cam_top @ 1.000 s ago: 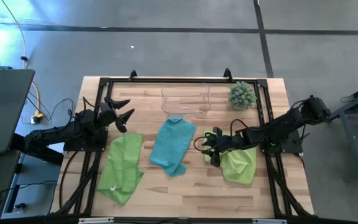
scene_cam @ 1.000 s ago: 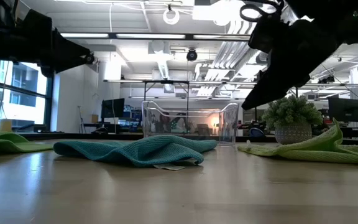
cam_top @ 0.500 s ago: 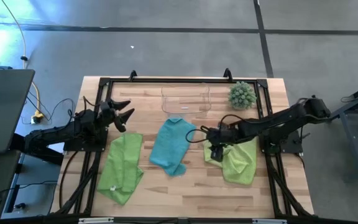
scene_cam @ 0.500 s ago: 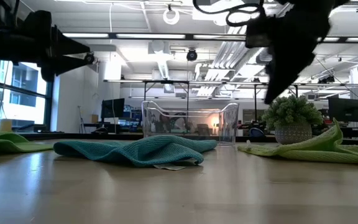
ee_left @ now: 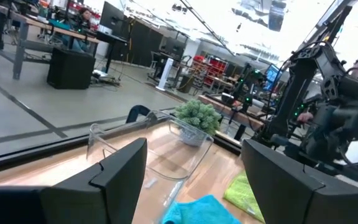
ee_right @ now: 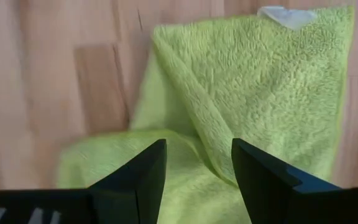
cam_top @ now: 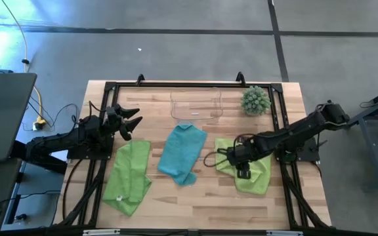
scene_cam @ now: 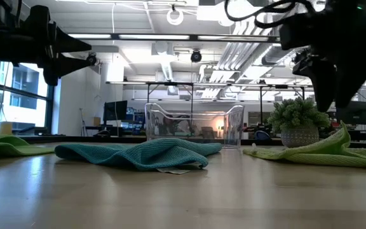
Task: Roll microfiber towels into tight, uniform cylinder then place into a basket
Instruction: Fold the light green microfiber cloth
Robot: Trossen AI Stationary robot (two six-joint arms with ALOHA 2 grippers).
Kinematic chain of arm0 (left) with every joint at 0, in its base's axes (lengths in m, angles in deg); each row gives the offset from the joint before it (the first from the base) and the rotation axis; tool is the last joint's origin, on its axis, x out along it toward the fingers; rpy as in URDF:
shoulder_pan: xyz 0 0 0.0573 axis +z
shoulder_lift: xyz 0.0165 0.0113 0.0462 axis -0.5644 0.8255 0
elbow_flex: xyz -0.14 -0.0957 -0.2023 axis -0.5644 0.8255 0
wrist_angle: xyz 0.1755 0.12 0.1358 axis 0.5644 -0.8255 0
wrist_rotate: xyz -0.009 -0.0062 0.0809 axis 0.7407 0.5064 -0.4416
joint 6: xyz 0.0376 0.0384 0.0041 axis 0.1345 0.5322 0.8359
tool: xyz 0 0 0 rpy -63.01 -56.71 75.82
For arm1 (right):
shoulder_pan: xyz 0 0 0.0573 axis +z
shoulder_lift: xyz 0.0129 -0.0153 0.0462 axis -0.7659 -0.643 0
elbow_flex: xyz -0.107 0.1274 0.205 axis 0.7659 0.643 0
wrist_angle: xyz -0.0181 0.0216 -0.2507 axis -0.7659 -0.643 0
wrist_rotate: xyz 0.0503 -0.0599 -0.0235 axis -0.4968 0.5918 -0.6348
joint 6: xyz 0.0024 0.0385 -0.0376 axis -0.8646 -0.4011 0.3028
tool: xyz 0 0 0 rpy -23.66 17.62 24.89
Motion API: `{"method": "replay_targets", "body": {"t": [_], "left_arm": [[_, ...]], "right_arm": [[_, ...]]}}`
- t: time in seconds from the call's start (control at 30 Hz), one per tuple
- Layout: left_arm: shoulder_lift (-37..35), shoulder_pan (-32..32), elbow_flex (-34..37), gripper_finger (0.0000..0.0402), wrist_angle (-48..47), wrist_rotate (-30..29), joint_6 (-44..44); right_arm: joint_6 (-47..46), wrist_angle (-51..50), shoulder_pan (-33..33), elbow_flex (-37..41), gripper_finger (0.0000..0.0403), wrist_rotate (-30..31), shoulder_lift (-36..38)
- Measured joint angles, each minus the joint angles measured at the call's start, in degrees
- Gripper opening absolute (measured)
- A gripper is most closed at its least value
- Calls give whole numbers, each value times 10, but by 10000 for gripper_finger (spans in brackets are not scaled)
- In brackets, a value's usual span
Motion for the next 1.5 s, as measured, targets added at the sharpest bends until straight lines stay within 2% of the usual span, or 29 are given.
{"method": "replay_targets", "body": {"t": [0.17, 0.47, 0.63, 1.0, 1.13, 1.5], "left_arm": [[0, 0, 0, 254, -4, 0, 0], [0, 0, 0, 254, -4, 0, 0], [0, 0, 0, 254, -5, 0, 0], [0, 0, 0, 254, -19, 0, -2], [0, 0, 0, 254, -18, 0, -2], [0, 0, 0, 254, -18, 0, -2]], "right_arm": [[17, -20, 9, 15, 174, 37, 0], [19, -46, 9, 23, 174, 41, -4], [35, -48, 9, 23, 174, 71, -10], [55, -53, 9, 23, 168, 80, -66], [44, -50, 9, 23, 137, 82, -74], [29, -36, 9, 21, 17, 57, -71]]}}
